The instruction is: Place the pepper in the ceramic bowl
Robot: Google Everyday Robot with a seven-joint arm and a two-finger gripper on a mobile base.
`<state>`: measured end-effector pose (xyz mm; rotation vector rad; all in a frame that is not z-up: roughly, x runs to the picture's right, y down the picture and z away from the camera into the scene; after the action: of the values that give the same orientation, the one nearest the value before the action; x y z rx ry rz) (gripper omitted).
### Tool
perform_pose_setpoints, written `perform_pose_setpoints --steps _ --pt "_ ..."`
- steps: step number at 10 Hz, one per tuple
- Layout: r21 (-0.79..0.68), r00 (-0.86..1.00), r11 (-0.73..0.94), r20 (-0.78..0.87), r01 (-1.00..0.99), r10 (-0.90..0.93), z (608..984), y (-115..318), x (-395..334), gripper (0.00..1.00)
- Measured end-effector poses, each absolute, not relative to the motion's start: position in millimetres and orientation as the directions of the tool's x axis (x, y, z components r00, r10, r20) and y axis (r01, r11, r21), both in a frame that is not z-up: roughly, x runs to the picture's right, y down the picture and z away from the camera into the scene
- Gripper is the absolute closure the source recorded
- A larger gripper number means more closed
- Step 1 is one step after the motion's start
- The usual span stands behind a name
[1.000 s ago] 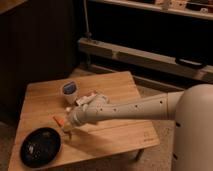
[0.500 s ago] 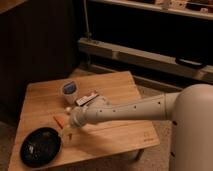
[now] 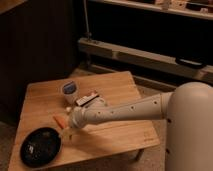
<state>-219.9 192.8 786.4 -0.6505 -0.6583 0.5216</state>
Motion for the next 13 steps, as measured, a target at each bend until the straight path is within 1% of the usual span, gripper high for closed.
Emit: perform_pose_setpoints --steps 1,2,5,6,7,8,9,10,11,13 --pt "-0.693 0.679 0.682 0.385 -0.234 0.624 787 194 -219 0.62" --pt "-0.694 0.681 0.681 0.384 -0.233 0.624 788 195 -219 0.68" --pt "-0.696 0.69 0.678 0.371 -0.237 0.621 791 196 -217 0.69" --pt "-0.699 0.692 0.673 0.363 -0.241 0.624 793 196 -216 0.62" --pt "-0.701 0.692 0.672 0.362 -0.239 0.624 793 196 -216 0.52" --pt "-0.702 0.694 0.671 0.361 -0.237 0.623 794 195 -216 0.44" --pt "-0.705 0.696 0.67 0.361 -0.232 0.621 795 195 -217 0.3" --pt "-0.707 0.697 0.669 0.359 -0.231 0.62 796 195 -216 0.24" --pt "-0.708 0.698 0.668 0.358 -0.23 0.62 796 195 -216 0.2" --pt "-0.71 0.7 0.667 0.356 -0.228 0.619 797 194 -218 0.2"
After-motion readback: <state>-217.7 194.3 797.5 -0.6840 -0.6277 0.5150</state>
